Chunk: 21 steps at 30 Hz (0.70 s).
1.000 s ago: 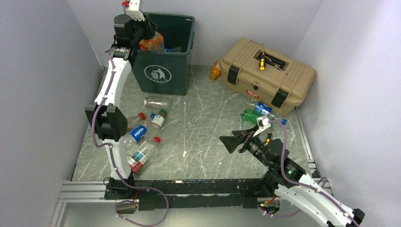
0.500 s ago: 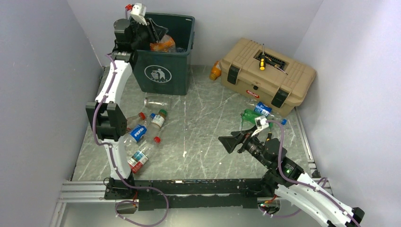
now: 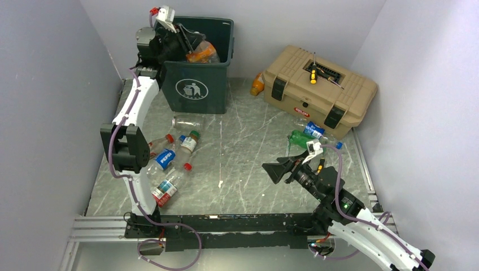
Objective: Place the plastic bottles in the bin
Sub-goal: Place the plastic bottle in the trash bin.
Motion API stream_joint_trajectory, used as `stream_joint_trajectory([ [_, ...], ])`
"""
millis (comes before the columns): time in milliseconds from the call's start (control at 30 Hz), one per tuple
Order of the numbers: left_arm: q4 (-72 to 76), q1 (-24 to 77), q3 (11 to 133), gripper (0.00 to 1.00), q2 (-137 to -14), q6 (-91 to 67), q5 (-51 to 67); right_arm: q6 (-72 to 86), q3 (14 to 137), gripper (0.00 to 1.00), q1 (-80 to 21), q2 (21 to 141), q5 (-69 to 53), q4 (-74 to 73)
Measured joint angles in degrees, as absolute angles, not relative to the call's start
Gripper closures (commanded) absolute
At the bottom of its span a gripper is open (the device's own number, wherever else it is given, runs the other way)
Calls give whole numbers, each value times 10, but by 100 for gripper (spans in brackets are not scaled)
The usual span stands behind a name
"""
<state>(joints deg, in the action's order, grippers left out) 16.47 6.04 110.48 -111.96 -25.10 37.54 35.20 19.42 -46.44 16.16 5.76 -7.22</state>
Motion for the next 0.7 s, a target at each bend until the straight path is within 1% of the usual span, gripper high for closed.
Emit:
stream_joint_trajectory([
  [167,76,70,1111,100,-1120,-163,323,352,194,4,-464,154,61,-77],
  [367,32,96,1107,100,-1098,-76,220,348,194,4,-464,163,70,-77],
  [600,29,91,1075,100,-1076,9,56,340,194,4,-464,181,74,-77],
  [700,43,82,1046,100,-1072,23,10,340,194,4,-464,184,74,-77],
])
